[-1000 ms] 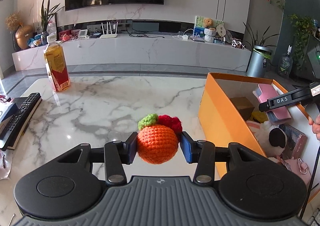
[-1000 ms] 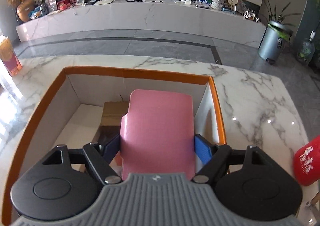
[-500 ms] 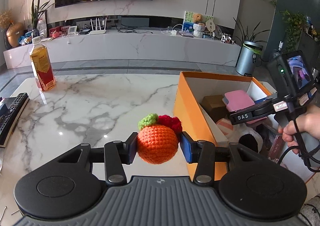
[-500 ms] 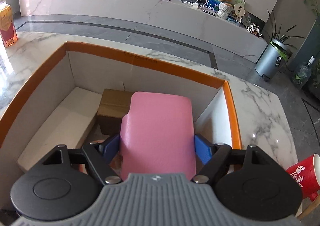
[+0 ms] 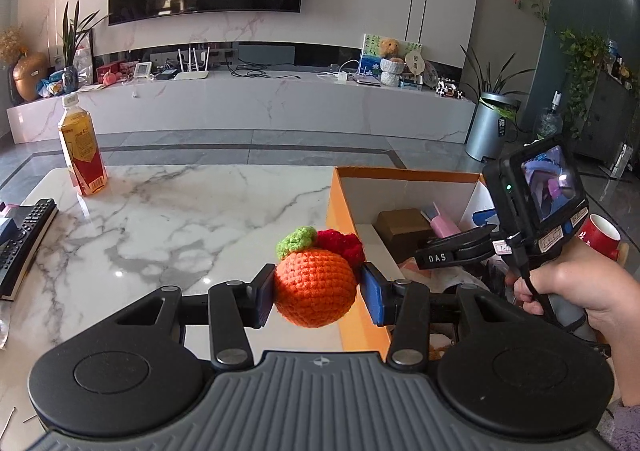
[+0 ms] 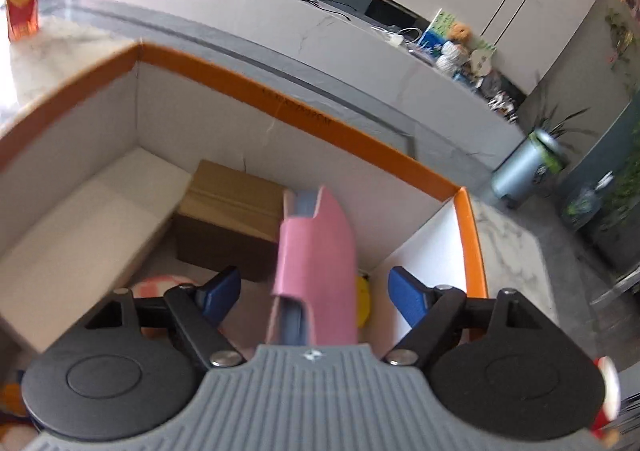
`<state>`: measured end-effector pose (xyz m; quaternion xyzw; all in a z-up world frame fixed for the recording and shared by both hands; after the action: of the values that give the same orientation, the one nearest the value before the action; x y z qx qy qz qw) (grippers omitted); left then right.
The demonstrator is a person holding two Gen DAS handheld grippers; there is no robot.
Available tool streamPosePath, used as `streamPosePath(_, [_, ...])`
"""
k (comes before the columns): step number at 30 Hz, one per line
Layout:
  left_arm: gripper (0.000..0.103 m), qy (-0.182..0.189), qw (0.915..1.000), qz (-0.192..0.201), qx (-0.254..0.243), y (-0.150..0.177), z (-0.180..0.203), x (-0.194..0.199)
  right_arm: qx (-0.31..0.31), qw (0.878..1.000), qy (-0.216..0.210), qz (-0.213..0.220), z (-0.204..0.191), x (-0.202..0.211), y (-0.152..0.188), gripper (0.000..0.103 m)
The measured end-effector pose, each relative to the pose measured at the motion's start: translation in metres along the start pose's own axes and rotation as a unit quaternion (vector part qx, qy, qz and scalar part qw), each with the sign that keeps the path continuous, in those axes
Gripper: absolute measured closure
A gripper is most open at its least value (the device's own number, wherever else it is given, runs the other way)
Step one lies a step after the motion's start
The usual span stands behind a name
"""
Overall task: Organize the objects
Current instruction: 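Lower the pink wallet into the orange box and open the right gripper, then lower the orange crochet fruit into the orange box and open the left gripper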
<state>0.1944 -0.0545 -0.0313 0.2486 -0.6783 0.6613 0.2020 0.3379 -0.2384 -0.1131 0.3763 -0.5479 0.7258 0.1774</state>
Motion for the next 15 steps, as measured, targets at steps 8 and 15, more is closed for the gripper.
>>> streamPosePath(8, [0.051, 0.006, 1.0, 0.002, 0.005, -0.004, 0.003, 0.013, -0.101, 0.992, -0.072, 0.036, 0.018, 0.037, -0.01, 0.008])
streamPosePath(15, [0.051, 0.02, 0.9998, -0.001, -0.003, -0.008, 0.014, 0.012, -0.125, 0.978, -0.154, 0.07, 0.019, 0.086, -0.013, 0.03])
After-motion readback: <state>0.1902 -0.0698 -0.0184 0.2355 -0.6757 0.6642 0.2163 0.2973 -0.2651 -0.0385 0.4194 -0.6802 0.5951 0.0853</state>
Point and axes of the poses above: each gripper's, at about its wrist camera, not at the fingertips, and x roughly against the way its jaws point, z to its right, y to its underside, the point moved 6 cm from there along -x, roughly the way its jaws point, and after that the axes turned 13 degrees about -y, right-handed, at the moved point
